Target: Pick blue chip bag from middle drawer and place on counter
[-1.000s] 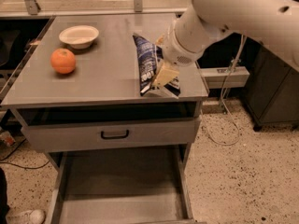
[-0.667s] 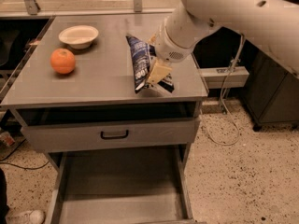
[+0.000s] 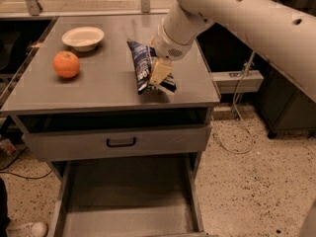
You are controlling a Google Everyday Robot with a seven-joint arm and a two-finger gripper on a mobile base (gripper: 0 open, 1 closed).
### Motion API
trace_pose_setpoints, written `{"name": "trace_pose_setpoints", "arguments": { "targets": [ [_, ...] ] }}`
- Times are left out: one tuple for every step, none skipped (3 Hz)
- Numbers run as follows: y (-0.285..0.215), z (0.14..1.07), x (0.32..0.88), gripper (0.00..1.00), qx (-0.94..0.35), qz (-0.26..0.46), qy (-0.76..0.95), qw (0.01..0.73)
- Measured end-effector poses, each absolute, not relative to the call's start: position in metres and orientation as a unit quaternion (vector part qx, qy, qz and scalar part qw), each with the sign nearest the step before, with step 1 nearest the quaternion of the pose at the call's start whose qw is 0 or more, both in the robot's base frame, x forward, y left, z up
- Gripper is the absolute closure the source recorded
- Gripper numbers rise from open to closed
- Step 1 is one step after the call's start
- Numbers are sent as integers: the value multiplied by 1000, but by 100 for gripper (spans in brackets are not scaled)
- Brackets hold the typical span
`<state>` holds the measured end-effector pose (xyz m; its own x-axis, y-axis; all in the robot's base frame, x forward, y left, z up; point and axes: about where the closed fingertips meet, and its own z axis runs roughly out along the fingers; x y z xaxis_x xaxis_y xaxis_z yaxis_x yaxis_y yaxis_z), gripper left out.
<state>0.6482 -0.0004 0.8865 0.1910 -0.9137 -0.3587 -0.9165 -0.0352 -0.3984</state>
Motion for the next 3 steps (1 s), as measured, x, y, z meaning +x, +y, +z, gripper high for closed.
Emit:
{"name": "trace_pose_setpoints", "arguments": {
  "targets": [
    [9,872,656,100,-729,17,632,262],
    [12,865,658,100,-730,31,630,261],
    [12,865,658,81,-730,31,630,261]
  ]
}}
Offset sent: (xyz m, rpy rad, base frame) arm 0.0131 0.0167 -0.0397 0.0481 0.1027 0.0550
